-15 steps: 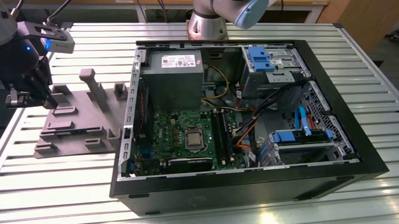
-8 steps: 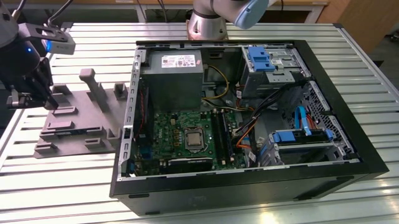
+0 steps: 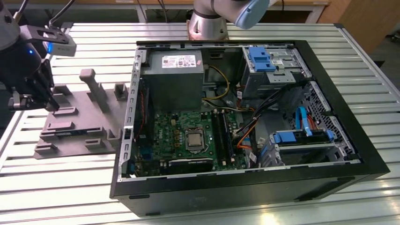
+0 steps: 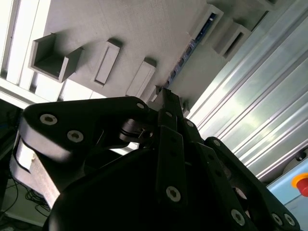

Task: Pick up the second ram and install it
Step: 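Pick up the second ram and move it above second insertion slot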

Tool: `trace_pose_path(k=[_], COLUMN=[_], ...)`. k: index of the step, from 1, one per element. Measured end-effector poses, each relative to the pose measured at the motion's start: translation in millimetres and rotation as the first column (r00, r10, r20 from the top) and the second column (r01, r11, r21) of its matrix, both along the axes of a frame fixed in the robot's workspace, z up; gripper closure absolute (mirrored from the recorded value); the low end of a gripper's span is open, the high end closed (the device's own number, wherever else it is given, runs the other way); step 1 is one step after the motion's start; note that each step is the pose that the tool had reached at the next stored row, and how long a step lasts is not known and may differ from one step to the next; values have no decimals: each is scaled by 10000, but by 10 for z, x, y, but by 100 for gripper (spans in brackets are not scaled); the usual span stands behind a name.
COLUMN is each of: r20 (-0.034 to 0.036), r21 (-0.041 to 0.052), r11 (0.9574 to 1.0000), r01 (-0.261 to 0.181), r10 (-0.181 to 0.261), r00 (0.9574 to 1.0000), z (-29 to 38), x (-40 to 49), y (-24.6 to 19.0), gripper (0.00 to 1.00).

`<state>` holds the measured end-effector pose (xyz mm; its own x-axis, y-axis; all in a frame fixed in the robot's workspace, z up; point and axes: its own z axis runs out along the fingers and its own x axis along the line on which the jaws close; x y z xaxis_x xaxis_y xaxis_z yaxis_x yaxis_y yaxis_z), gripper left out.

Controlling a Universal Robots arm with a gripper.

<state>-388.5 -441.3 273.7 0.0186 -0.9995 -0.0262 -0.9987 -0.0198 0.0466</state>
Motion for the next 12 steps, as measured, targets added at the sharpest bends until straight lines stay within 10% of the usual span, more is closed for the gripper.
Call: trace_pose_path(k=[12], r20=[0], r21=[0], r11=[10000], r01=[0], r10=[0], r00=[10000], z=[-55], x=[0], y=[0], gripper=[89])
